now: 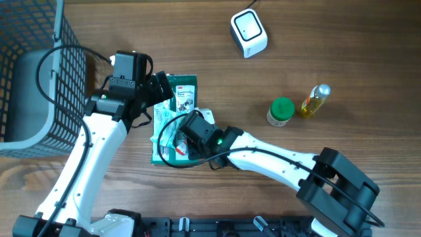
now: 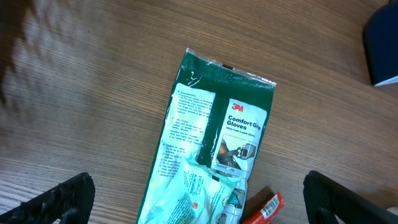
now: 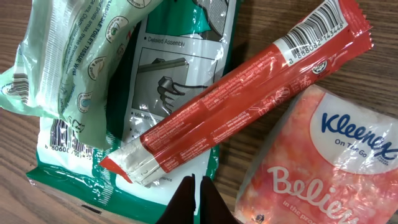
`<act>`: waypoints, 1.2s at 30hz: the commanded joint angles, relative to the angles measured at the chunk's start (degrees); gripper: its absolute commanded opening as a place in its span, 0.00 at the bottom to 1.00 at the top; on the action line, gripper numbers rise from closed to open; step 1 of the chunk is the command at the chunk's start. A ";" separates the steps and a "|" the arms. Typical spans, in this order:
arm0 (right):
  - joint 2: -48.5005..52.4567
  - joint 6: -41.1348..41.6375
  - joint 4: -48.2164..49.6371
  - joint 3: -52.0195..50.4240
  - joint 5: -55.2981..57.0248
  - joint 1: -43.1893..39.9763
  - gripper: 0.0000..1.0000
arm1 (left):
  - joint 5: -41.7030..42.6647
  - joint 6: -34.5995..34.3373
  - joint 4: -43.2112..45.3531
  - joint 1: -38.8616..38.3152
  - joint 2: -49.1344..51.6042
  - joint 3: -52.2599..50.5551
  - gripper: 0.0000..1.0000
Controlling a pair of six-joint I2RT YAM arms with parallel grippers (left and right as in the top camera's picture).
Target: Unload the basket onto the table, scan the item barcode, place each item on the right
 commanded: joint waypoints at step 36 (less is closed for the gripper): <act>-0.85 0.04 -6.05 -3.13 3.78 0.04 0.04 | -0.57 0.46 0.15 0.17 -0.09 0.07 1.00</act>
